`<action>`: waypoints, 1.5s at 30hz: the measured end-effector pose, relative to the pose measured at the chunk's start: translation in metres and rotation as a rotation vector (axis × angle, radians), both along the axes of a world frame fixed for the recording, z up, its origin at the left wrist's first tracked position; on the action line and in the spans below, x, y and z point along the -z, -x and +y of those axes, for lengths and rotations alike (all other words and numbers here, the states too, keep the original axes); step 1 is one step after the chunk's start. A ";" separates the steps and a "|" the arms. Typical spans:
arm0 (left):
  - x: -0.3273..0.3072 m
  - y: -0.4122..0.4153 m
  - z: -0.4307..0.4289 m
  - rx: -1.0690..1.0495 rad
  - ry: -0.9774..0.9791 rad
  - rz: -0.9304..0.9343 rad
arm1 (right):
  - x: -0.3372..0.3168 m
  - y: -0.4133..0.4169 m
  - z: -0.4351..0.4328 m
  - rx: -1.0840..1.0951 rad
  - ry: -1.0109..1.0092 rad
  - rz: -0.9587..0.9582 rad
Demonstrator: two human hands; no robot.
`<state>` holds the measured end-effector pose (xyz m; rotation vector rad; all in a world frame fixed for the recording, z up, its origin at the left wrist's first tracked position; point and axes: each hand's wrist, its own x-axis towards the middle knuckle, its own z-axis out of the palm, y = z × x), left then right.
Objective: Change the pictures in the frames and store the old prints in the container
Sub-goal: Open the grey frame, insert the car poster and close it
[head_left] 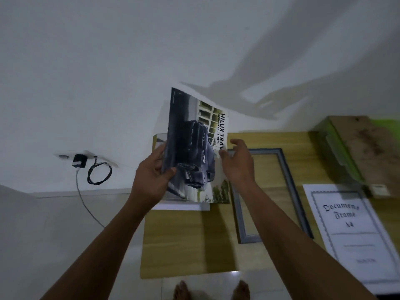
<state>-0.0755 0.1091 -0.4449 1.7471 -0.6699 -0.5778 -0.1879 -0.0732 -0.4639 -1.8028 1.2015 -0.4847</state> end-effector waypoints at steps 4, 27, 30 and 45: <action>-0.033 0.044 -0.024 0.093 -0.006 -0.269 | -0.059 0.012 0.006 -0.086 0.006 -0.099; 0.023 0.173 -0.111 -0.070 -0.261 0.230 | -0.004 0.208 -0.130 0.003 -0.308 -0.064; 0.043 0.178 -0.109 0.011 -0.359 0.175 | 0.027 0.211 -0.136 -0.048 -0.295 0.013; 0.101 0.163 -0.138 0.038 -0.564 -0.220 | 0.099 0.184 -0.150 -0.164 0.085 0.305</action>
